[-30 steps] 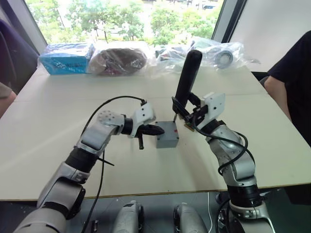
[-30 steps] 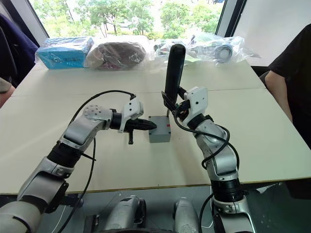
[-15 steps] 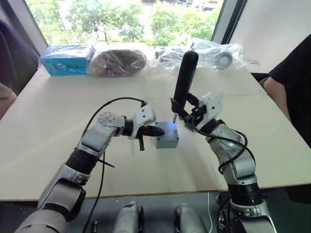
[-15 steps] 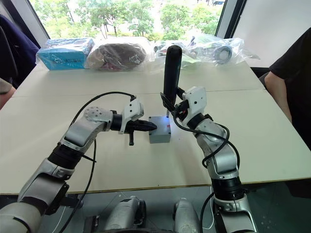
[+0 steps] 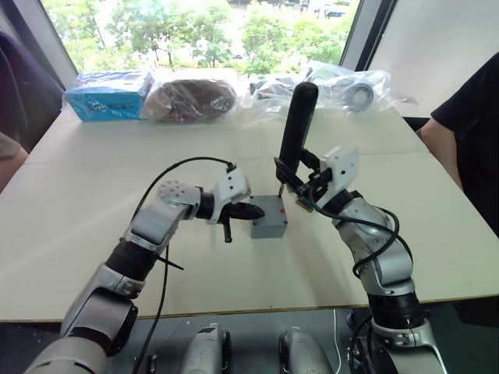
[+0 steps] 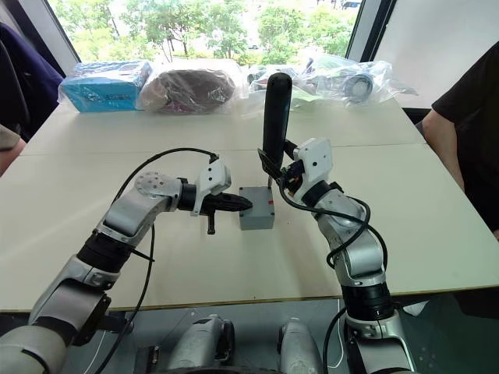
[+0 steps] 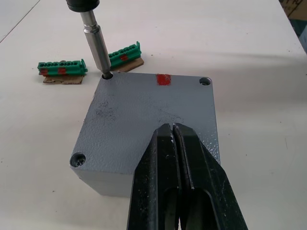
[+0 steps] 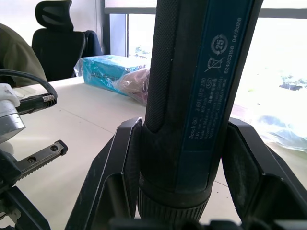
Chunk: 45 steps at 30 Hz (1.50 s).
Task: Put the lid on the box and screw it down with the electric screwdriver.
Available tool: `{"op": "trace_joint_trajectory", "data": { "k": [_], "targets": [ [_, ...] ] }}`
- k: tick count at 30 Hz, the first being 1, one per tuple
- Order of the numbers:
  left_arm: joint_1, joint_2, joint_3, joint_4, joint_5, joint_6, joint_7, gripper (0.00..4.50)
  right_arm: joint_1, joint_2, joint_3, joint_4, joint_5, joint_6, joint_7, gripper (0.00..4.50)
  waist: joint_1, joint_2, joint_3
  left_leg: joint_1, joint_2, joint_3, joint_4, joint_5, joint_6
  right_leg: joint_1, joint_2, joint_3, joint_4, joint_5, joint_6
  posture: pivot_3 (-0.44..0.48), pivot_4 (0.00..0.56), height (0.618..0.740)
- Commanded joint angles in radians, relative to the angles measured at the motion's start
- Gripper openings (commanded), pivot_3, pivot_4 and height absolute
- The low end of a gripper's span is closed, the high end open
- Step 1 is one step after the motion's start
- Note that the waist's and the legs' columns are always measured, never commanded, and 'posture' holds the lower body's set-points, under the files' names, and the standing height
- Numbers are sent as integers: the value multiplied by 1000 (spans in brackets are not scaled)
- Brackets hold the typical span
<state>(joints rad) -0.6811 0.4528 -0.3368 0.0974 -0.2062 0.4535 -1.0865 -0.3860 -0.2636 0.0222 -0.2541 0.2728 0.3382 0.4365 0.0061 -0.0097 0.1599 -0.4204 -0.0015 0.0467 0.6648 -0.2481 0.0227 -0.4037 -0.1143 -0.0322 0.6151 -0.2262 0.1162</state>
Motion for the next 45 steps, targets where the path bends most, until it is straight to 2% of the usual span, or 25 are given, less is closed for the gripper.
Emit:
{"op": "trace_joint_trajectory", "data": {
  "k": [1,6,9,13,16,20,24,27,31,38,45],
  "targets": [
    [3,4,16,-5,1,1,0,0,-84,-36,-49,-50,81,137,7,1860,0,1,1,0,0,0,0,0,0,0,0,0,0,0,0,0,150,740],
    [13,0,34,-8,-11,15,11,0,-335,-104,-160,-137,227,335,-32,1860,0,6,6,-8,-1,1,0,0,0,-8,-2,0,1,0,0,0,150,740],
    [22,-18,55,-11,-33,24,27,0,-433,-139,-176,-130,227,431,-80,1860,1,7,7,-9,-1,1,-1,0,0,-10,-2,0,1,1,1,0,150,740],
    [17,-53,141,-38,-120,104,65,0,-505,-212,-259,-91,361,737,-95,1860,4,5,8,-9,-1,1,-2,0,1,-9,-2,-1,0,2,3,0,150,740],
    [22,0,178,-116,-170,150,21,0,-535,-278,-358,-21,420,972,-118,1860,4,3,10,-9,-1,1,-1,0,1,-8,-3,-1,-1,1,2,0,150,740],
    [36,109,176,-220,-209,201,-51,0,-553,-370,-426,125,393,1244,-162,1860,5,5,11,-14,-2,1,-1,0,1,-13,-5,-1,-1,0,-1,0,150,740],
    [52,183,157,-324,-224,225,-81,0,-460,-549,-325,283,524,1276,-115,1860,4,6,12,-24,-3,3,-1,0,1,-23,-5,0,-1,2,1,0,150,740],
    [67,195,151,-368,-237,239,-82,0,-446,-614,-251,420,590,1276,-111,1860,-3,6,13,-24,-3,4,-1,-1,2,-23,-4,0,-2,2,2,0,150,740],
    [79,190,144,-393,-248,251,-68,0,-488,-613,-186,553,573,1276,-117,1860,-20,6,13,-23,-2,5,-1,-1,2,-23,-3,0,-1,3,2,0,150,740],
    [99,180,148,-421,-262,272,-23,0,-558,-573,-127,690,493,1276,-92,1860,-19,7,14,-23,-2,4,-1,-1,2,-23,-1,1,-1,3,3,0,150,740],
    [111,197,162,-434,-282,288,-12,0,-578,-561,-89,747,404,1265,-32,1860,-16,6,14,-24,-3,4,0,-1,2,-23,-1,1,-1,3,4,0,150,740]
  ]
}}
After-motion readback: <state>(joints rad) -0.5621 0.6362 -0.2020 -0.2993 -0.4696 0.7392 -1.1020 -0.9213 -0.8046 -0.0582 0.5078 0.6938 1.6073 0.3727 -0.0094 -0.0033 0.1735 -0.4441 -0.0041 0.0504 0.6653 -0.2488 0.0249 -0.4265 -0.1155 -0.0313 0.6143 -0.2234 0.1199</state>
